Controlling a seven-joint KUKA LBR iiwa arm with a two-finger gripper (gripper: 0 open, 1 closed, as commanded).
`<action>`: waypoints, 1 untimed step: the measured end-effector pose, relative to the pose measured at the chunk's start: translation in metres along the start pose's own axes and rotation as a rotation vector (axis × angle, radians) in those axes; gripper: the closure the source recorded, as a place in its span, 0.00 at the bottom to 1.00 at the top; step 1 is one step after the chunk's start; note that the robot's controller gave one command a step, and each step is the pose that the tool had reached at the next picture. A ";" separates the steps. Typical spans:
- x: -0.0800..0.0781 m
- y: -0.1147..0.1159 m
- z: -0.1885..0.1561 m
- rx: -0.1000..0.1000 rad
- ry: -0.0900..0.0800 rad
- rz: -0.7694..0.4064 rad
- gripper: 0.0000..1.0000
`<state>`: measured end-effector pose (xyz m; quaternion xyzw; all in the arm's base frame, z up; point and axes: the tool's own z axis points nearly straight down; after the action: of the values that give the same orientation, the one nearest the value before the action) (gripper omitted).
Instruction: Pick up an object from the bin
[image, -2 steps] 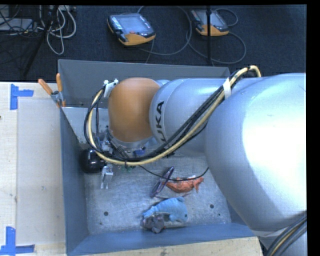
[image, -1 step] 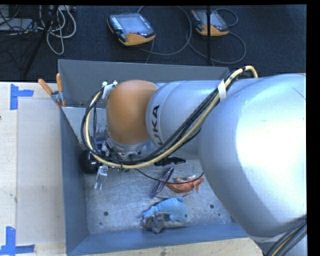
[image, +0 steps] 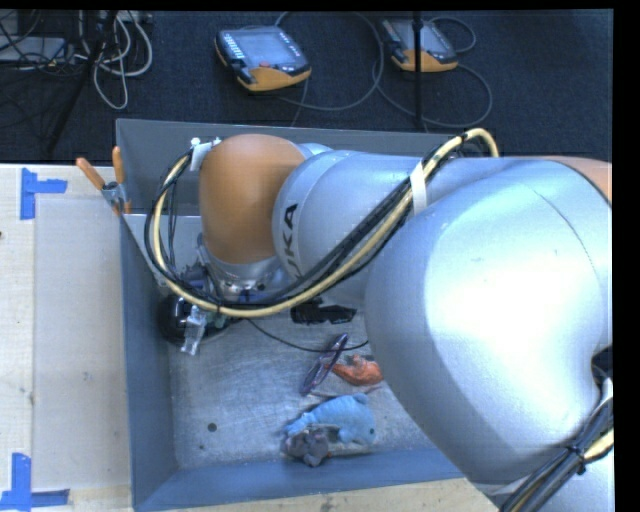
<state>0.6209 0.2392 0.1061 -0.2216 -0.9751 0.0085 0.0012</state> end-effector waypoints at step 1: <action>0.000 0.000 0.000 0.001 0.001 0.000 1.00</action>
Offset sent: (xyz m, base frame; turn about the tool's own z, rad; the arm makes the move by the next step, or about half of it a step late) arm 0.0001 0.0002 0.0540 0.0000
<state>0.6212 0.2392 0.1063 -0.2216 -0.9751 0.0088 0.0016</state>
